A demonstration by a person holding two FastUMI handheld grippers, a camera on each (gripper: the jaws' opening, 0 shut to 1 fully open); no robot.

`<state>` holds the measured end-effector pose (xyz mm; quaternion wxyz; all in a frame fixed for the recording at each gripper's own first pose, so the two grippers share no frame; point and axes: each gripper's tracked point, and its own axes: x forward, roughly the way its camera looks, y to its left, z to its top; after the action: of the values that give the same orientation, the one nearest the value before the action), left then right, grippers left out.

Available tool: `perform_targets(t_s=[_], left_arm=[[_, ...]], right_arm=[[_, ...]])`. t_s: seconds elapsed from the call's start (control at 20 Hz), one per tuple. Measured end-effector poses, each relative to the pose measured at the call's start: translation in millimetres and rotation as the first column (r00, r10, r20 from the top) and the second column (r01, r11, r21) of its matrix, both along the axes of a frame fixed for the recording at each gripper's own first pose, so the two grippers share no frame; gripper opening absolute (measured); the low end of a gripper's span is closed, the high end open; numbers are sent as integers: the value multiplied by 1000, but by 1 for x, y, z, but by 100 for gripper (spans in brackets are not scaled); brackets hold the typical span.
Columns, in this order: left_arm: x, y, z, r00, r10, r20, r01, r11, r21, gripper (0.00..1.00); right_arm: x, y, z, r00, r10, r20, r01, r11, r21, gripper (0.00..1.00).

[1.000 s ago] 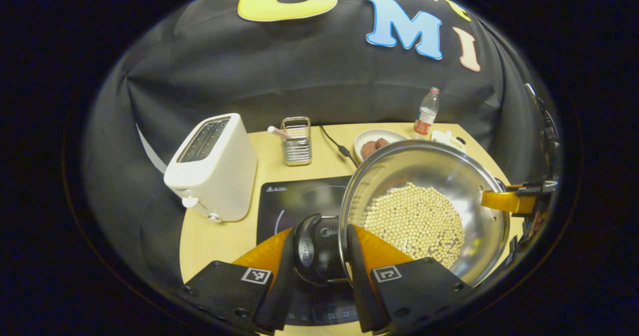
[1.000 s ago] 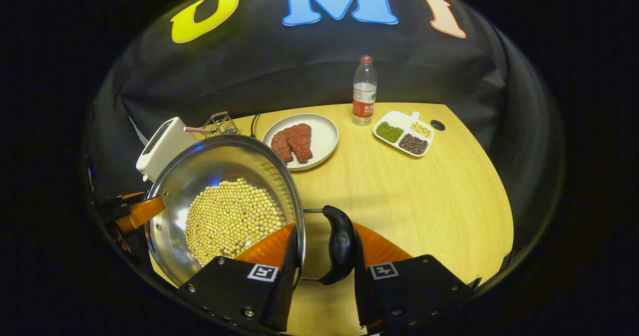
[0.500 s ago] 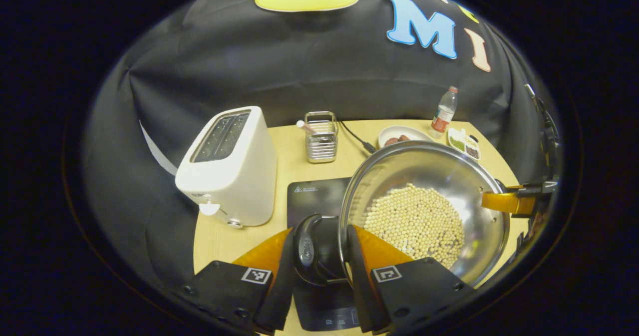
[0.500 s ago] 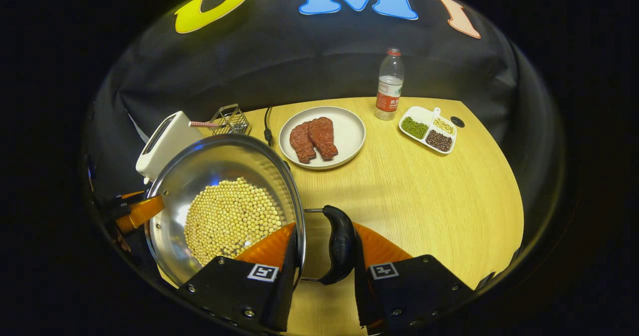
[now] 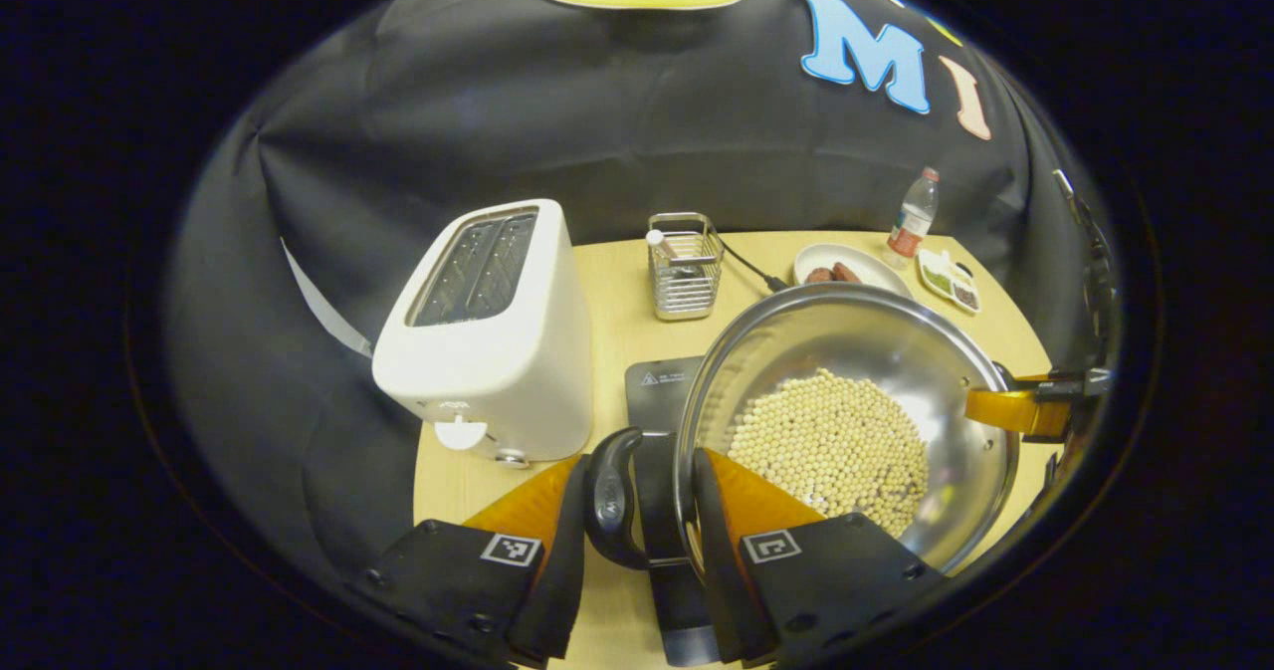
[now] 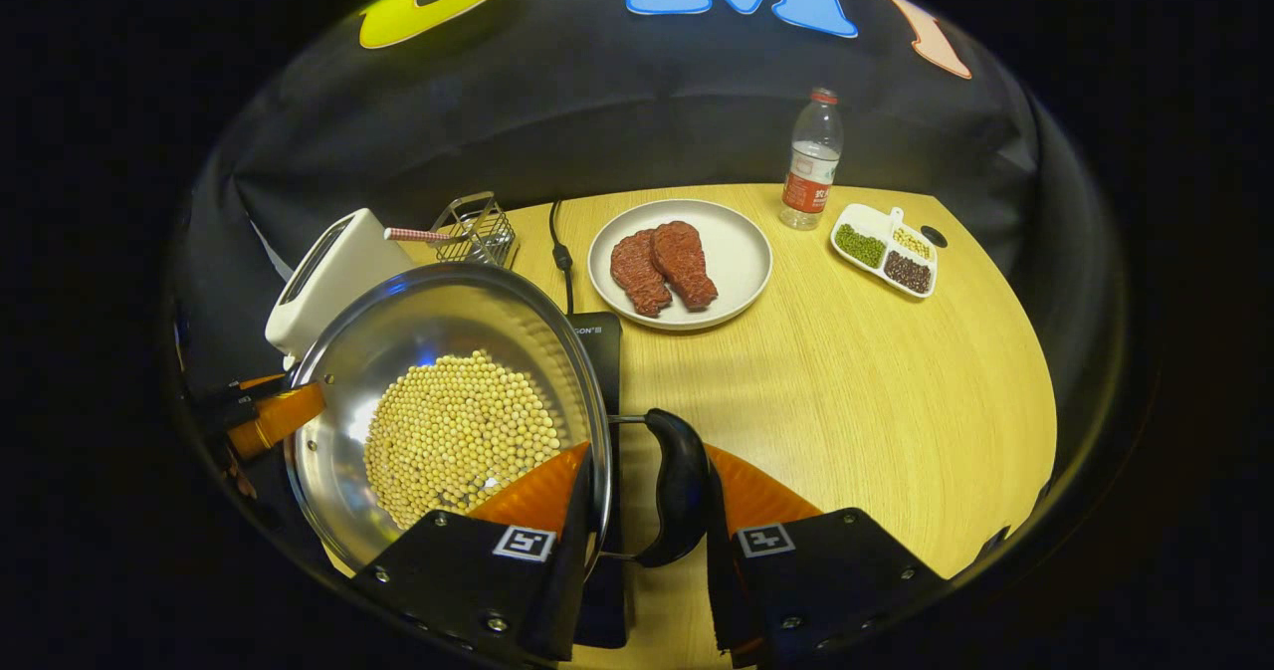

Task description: First push the handle of the pot to place it horizontally, then grasp the pot with both hands and set it on the induction cooktop.

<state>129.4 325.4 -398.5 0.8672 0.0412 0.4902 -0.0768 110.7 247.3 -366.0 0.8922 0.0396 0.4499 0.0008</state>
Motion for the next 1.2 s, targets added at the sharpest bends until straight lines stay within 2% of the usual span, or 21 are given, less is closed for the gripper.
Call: perform_targets(t_s=[0.05,0.1,0.25,0.3,0.45,0.5,0.6,0.65,0.7,0.9,0.95,1.05,1.1,1.15,1.2], left_arm=[[0,2,-1,1000,-5,0,5,1000,4,59],[2,3,-1,1000,-12,2,12,1000,7,56],[5,5,-7,1000,-24,-1,24,1000,-2,56],[7,5,-9,1000,-24,-3,24,1000,-5,59],[9,4,-11,999,-42,7,42,999,-8,56],[10,4,-12,999,-45,7,45,999,-10,59],[10,5,-18,999,-46,1,46,999,-20,59],[8,6,-22,999,-45,-1,45,999,-23,56],[8,7,-26,999,-38,7,38,999,-33,56],[9,10,-26,999,-26,36,28,999,-43,63],[8,11,-27,999,-25,36,26,999,-40,58],[8,11,-27,999,-11,41,12,999,-34,62],[9,11,-26,999,-3,42,5,999,-36,70],[9,13,-21,998,10,55,-9,999,-36,65],[13,13,-12,996,23,85,-20,999,-34,70]], right_arm=[[-1,2,-2,1000,-5,-5,5,1000,6,52],[-1,0,-3,1000,-10,-9,10,1000,9,52],[-3,2,-4,1000,-27,-15,27,1000,10,52],[-3,2,-4,999,-28,-15,28,1000,6,52],[-1,3,-6,999,-39,-11,39,999,4,52],[-1,4,-8,999,-42,-15,42,999,4,52],[-2,5,-9,999,-48,-11,48,999,-2,52],[-3,7,-14,999,-41,-13,41,999,-9,52],[3,6,-8,999,-37,28,37,999,-26,52],[3,6,-14,999,-34,40,35,999,-24,52],[3,5,-14,999,-31,41,32,999,-22,52],[5,5,-15,998,-26,49,27,1000,-11,54],[5,5,-13,998,-18,56,18,1000,0,54],[6,6,-11,998,-4,60,3,1000,18,57],[6,3,-5,997,-2,82,0,1000,26,60]])
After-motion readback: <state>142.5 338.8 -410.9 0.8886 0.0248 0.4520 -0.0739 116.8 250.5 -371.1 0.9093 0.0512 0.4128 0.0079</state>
